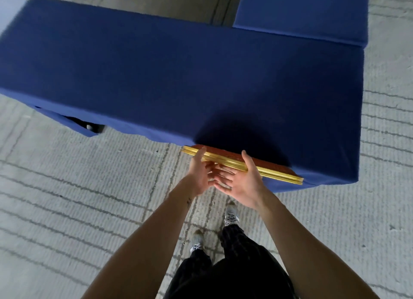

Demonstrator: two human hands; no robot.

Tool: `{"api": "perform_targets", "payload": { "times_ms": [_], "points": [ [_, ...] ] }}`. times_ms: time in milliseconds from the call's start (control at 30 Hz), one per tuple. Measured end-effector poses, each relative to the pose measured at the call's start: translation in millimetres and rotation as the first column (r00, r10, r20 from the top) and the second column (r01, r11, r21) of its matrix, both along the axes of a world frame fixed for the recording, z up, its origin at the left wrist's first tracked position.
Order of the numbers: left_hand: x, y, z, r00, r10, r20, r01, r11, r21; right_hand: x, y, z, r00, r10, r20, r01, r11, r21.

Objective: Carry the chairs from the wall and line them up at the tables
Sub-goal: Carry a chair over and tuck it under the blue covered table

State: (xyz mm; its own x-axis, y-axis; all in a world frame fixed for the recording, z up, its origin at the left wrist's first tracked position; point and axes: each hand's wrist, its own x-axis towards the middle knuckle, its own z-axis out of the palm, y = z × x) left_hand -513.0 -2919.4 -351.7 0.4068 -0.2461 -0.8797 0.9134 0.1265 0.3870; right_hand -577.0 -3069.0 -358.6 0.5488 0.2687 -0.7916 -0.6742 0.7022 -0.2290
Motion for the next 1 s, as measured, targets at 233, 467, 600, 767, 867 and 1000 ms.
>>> {"api": "perform_targets", "payload": {
  "times_ms": [233,467,600,767,867,1000],
  "points": [
    [-20,85,14,0.907,0.412,0.091,-0.413,0.911,0.000,47,77,16,0.931,0.341,0.127,-0.342,0.940,-0.014],
    [-60,204,48,0.685,0.708,0.171,-0.704,0.704,-0.094,77,206,43,0.807,0.544,0.229,-0.540,0.837,-0.084],
    [-94,284,70,0.562,0.796,0.222,-0.792,0.596,-0.132,55,293,72,0.744,0.605,0.284,-0.598,0.792,-0.121],
    [-161,386,98,0.393,0.873,0.289,-0.863,0.459,-0.211,10,400,105,0.648,0.671,0.360,-0.668,0.728,-0.154],
    [-211,454,114,0.284,0.899,0.333,-0.895,0.373,-0.246,-23,471,122,0.587,0.705,0.397,-0.709,0.685,-0.168],
    [-275,536,131,0.098,0.921,0.378,-0.934,0.216,-0.284,-70,571,134,0.503,0.751,0.429,-0.776,0.610,-0.158]
  ]
}}
